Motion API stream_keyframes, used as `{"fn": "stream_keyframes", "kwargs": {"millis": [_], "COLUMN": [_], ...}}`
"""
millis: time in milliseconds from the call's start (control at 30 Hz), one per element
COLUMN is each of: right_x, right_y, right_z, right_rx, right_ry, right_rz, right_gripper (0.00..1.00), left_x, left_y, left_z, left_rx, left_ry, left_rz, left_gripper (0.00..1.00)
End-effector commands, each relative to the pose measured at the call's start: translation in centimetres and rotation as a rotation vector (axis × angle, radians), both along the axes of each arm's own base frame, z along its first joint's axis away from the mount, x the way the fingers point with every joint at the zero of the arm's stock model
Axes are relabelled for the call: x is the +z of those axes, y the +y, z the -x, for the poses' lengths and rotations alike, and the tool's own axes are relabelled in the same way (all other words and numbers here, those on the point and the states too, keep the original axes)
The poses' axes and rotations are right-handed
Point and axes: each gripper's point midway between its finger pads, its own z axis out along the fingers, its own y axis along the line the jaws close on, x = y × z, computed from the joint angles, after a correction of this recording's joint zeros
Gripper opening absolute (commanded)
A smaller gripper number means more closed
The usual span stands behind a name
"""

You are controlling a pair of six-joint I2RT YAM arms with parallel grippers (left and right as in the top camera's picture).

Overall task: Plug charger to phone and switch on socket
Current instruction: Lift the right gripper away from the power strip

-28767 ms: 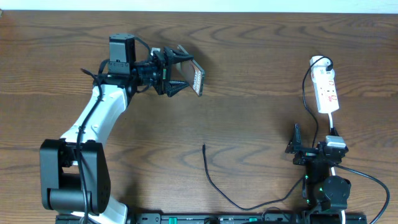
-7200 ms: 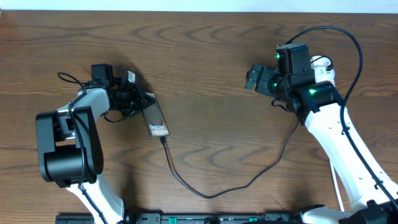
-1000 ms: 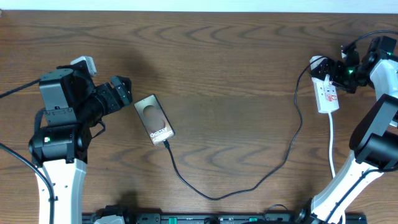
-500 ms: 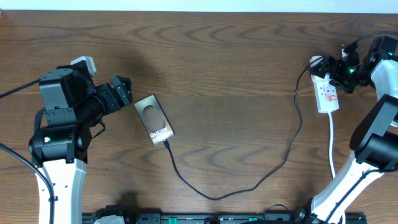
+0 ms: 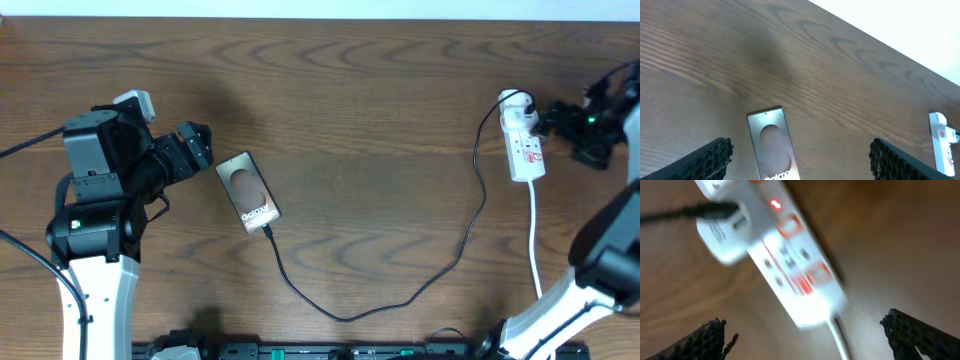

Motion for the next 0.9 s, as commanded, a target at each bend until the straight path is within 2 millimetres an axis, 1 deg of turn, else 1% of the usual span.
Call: {"fn": "stream_keyframes", "kwargs": {"millis": [0, 67, 133, 167, 200, 267, 333, 367, 467, 533, 600, 867], "right_x": [4.2, 5.9, 8.2, 9.0, 11.2, 13.7, 15.9, 17.2, 19.1, 20.2, 20.5, 20.3], "right_y": [-1.0, -0.2, 1.1, 1.7, 3.3, 5.2, 6.5, 7.0, 7.3, 7.4, 7.4, 7.5], "right_z": [2.5, 3.8, 5.3, 5.6, 6.1, 6.0, 5.9, 6.0, 6.4, 6.6, 6.7, 6.8], "right_rx": [-0.039, -0.024, -0.015, -0.010, 0.009, 0.038, 0.049, 0.044, 0.018, 0.009, 0.004, 0.002], "right_ry": [0.006, 0.006, -0.010, -0.026, -0.091, -0.189, -0.283, -0.330, -0.394, -0.431, -0.441, -0.432], "right_rz": [0.122, 0.124, 0.117, 0.109, 0.079, 0.037, 0.007, 0.002, 0.011, 0.023, 0.024, 0.021], "right_gripper": [0.99, 0.99, 0.99, 0.99, 0.99, 0.99, 0.99, 0.99, 0.99, 0.99, 0.99, 0.99], "left_x": [0.1, 0.1, 0.1, 0.1, 0.1, 0.1, 0.1, 0.1, 0.1, 0.1, 0.1, 0.1], "left_y": [0.4, 0.4, 0.4, 0.4, 0.4, 0.4, 0.4, 0.4, 0.4, 0.4, 0.4, 0.4], "left_z": [-0.1, -0.1, -0.1, -0.1, -0.1, -0.1, -0.1, -0.1, -0.1, -0.1, -0.1, -0.1], "left_rx": [0.001, 0.001, 0.001, 0.001, 0.001, 0.001, 0.001, 0.001, 0.001, 0.001, 0.001, 0.001], "left_ry": [-0.004, -0.004, -0.004, -0.004, -0.004, -0.005, -0.004, -0.005, -0.004, -0.004, -0.004, -0.004], "left_rz": [-0.025, -0.025, -0.025, -0.025, -0.025, -0.025, -0.025, -0.025, -0.025, -0.025, -0.025, -0.024], "left_gripper": [0.90, 0.90, 0.90, 0.90, 0.90, 0.90, 0.90, 0.90, 0.90, 0.90, 0.90, 0.90]}}
